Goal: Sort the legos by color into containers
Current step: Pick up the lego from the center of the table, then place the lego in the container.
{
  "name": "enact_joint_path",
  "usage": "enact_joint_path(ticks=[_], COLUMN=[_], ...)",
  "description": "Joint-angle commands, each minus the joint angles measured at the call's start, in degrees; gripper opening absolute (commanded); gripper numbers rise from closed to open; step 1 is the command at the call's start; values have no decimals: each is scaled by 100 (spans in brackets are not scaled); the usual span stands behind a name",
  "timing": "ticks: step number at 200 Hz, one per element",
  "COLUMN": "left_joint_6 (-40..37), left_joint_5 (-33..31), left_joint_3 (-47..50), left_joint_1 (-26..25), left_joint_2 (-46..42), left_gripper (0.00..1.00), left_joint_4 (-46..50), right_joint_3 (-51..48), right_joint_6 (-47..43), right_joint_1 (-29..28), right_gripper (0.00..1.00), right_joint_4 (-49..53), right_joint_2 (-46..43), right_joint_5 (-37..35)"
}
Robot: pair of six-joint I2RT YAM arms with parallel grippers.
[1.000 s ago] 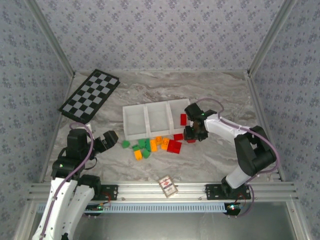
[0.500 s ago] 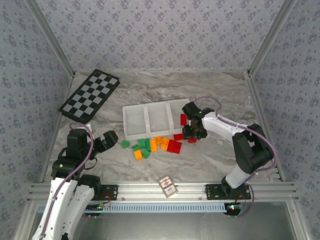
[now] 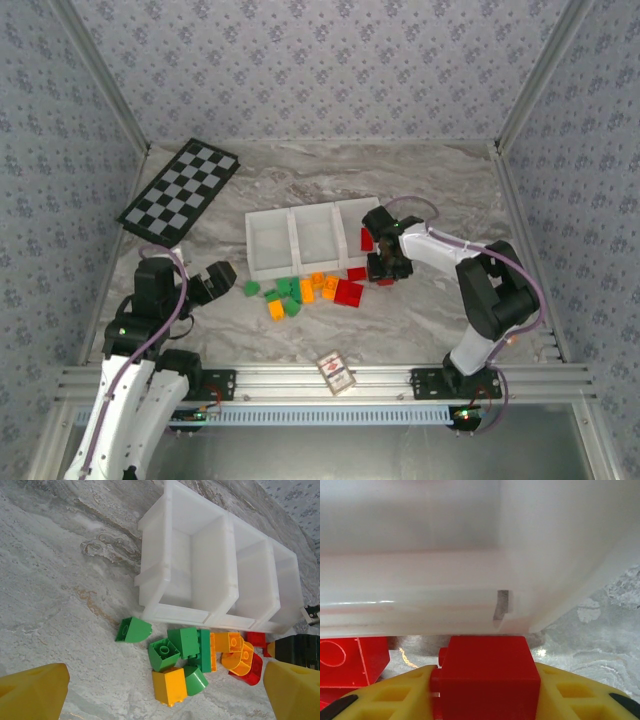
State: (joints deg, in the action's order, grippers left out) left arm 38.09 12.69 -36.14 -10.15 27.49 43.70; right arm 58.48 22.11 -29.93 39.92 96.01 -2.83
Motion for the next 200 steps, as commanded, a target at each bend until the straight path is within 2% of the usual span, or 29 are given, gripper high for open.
enact_joint_path(ticks=[1,33,64,96,149,200], left_joint_6=[43,49,50,39,50,58], left_joint_5=[92,97,102,89,93,102], left_joint_3=[3,9,11,-5,2,-5], left_joint_1=[-28,-22,-28,-22,-23,-25], left_joint_2=[-33,-33,-41,-50,-156,-252], left_gripper=[100,100,100,100,100,100], left_joint_4=[-44,-40,-24,-24,-3,18], right_joint_3=[69,154,516,1312,2838,3892], right_joint_6=[24,15,7,-122,-751,-972], right_joint_1=[-38,-62,-188,-252,-118,237], right_gripper=[41,35,34,34,34,34], right_joint_4=[234,412,742,934,1241,1338], right_joint_2=[-86,-410,-823,-981,246,1414], right_joint_5=[-135,-209,-325,-266,-2,390])
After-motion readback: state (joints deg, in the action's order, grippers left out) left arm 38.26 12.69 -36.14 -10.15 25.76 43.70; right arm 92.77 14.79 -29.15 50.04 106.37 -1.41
